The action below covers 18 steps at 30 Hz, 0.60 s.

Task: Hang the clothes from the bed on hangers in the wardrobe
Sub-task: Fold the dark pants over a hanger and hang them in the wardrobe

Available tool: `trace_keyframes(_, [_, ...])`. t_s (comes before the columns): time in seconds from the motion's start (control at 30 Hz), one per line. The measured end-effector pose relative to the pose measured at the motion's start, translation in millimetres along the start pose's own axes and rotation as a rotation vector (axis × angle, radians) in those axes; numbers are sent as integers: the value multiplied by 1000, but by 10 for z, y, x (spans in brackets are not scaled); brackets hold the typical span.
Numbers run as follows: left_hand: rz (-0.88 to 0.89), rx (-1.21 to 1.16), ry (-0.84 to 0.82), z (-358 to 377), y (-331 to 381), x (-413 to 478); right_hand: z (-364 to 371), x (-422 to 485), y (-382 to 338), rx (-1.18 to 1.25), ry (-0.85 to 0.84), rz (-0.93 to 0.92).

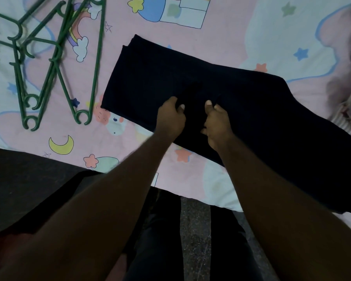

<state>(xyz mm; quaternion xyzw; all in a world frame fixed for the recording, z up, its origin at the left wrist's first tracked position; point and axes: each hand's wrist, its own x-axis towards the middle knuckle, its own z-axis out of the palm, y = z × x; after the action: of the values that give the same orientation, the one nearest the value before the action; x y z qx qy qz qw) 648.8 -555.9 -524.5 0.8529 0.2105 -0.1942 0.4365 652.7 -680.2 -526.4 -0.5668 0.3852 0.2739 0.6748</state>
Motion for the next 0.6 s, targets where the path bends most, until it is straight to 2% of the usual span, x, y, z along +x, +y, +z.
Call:
trace_keyframes(0.07, [-72, -227, -33, -163, 4, 40, 47, 4, 3, 28, 31, -44])
trace_keyframes(0.1, [-53, -276, -36, -258, 10, 53, 73, 4, 7, 36, 27, -69])
trace_keyframes(0.2, [124, -301, 33, -527, 65, 51, 130, 22, 50, -21, 29, -121])
trace_keyframes(0.3, [410, -203, 91, -598, 214, -29, 159, -13, 27, -27, 28, -74])
trace_keyframes(0.37, [493, -68, 23, -453, 289, -107, 153, -47, -10, 22, -5, -27])
trace_keyframes(0.5, [422, 337, -213, -60, 229, -180, 53, -58, -6, 53, -29, 39])
trace_keyframes(0.6, [360, 314, -296, 48, 147, -239, -68, -36, 21, 155, -76, 101])
